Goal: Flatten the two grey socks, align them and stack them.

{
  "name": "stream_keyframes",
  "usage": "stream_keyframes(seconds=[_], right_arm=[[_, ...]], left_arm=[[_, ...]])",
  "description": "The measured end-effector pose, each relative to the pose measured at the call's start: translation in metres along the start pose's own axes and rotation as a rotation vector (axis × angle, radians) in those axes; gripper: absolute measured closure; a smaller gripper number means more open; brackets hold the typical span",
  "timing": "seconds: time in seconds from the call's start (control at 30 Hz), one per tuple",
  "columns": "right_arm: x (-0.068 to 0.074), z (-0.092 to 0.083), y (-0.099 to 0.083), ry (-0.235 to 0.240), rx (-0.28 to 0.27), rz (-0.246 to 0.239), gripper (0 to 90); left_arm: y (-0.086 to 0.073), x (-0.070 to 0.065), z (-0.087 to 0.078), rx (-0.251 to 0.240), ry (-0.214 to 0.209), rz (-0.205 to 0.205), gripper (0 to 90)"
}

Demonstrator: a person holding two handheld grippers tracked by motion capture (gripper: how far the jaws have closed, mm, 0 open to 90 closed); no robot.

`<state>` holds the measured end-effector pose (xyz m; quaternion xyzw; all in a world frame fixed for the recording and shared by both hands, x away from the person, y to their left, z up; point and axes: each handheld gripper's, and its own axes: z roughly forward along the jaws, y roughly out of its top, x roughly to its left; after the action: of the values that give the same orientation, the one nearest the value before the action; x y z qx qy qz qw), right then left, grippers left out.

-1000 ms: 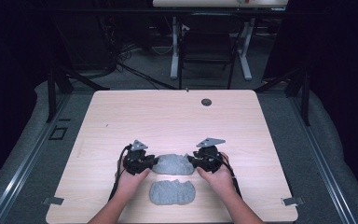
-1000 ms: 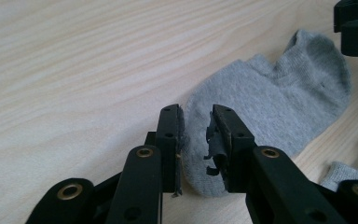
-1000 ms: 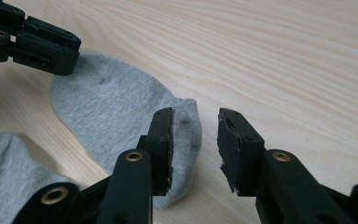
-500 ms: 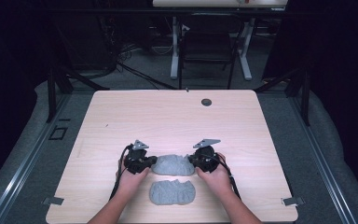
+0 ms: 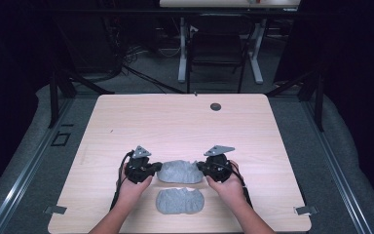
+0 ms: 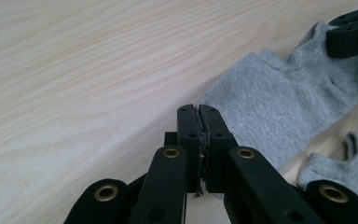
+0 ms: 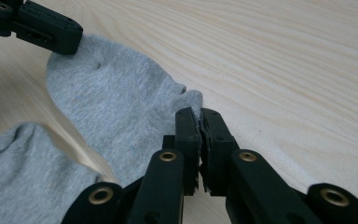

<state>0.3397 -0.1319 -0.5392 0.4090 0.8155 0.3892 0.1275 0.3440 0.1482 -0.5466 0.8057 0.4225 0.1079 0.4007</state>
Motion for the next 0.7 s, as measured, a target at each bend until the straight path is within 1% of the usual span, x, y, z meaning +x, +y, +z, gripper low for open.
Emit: stream_keyframes(seconds=[0.03, 0.13, 0.2, 0.33, 0.5, 0.6, 0.63, 0.7], right_arm=[[0.0, -0.001, 0.0, -0.002, -0.001, -0.006, 86.2], [0.002, -0.007, 0.002, 0.009, -0.003, 0.0, 86.2], [0.003, -0.011, 0.003, 0.012, 0.002, -0.009, 86.1], [0.009, -0.021, 0.002, 0.022, -0.007, -0.029, 86.1], [0.017, -0.031, -0.001, 0.033, -0.017, -0.044, 86.1], [0.021, -0.036, -0.004, 0.043, -0.024, -0.056, 86.1], [0.023, -0.037, -0.006, 0.045, -0.033, -0.051, 86.1], [0.025, -0.041, -0.008, 0.054, -0.028, -0.06, 86.2]], left_arm=[[0.001, -0.001, -0.002, -0.002, 0.0, 0.002, 88.6], [0.001, -0.004, -0.008, -0.006, -0.007, 0.007, 88.6], [0.001, -0.006, -0.012, -0.006, -0.011, 0.012, 88.6], [-0.001, -0.012, -0.023, -0.019, -0.019, 0.024, 88.5], [-0.007, -0.018, -0.035, -0.035, -0.04, 0.016, 88.5], [-0.011, -0.022, -0.041, -0.04, -0.053, 0.027, 88.5], [-0.012, -0.024, -0.043, -0.044, -0.05, 0.03, 88.5], [-0.015, -0.026, -0.047, -0.05, -0.066, 0.031, 88.5]])
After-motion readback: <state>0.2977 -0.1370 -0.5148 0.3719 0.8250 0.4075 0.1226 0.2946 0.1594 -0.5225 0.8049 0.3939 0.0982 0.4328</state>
